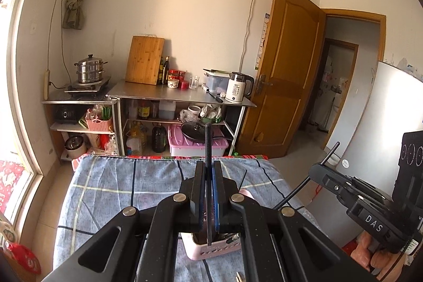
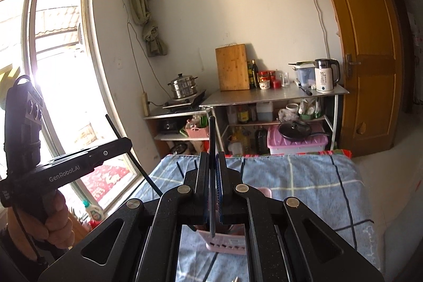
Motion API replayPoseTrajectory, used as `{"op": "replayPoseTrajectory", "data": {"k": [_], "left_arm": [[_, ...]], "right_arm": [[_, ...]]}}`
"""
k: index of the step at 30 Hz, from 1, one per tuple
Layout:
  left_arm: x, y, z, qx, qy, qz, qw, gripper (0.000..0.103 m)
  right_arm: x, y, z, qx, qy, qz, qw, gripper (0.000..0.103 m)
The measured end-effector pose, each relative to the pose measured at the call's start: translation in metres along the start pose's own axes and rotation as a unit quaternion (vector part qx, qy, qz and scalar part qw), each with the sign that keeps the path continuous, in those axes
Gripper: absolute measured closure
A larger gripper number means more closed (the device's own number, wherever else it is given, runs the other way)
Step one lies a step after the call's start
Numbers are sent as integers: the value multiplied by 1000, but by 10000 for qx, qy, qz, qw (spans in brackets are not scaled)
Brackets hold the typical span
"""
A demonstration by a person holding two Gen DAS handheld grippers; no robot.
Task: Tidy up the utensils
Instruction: 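Lower the black chopsticks into the basket and open both tools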
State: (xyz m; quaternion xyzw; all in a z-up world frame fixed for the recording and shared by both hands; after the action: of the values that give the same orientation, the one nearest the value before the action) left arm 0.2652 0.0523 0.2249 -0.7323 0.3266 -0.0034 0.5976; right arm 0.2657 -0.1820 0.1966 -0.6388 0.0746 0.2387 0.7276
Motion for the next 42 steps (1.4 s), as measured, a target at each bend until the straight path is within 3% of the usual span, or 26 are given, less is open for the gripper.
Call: {"op": "replayPoseTrajectory", "data": {"k": [9, 27, 34, 42], "left_arm": [[44, 19, 27, -279, 21, 189, 9994, 99], [98, 73, 57, -482, -49, 831, 9954, 99], [94, 74, 59, -496, -56, 798, 9956, 98], [62, 68, 52, -438, -104, 558, 9974, 94]], "right_arm": [[34, 11, -7, 71, 55, 163, 9998, 98], [94, 60, -12, -54, 143, 1015, 9947, 98], [95, 61, -9, -116, 36, 1163, 9931, 98], [67, 53, -17, -50, 79, 934, 9956, 92]]}}
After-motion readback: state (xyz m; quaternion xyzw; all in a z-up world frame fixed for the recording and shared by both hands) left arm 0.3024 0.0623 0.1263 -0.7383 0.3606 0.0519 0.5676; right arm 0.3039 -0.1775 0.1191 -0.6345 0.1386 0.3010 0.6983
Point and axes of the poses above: each gripper's, at about its wrist camera, not at the fingertips, and x roughly the way its jaws point, z to its left, y to its underside, the point moved 2 cm from there along x, roughly the way its jaws point, and after that the axes turned 13 degrees about y, right-handed, at the moved point
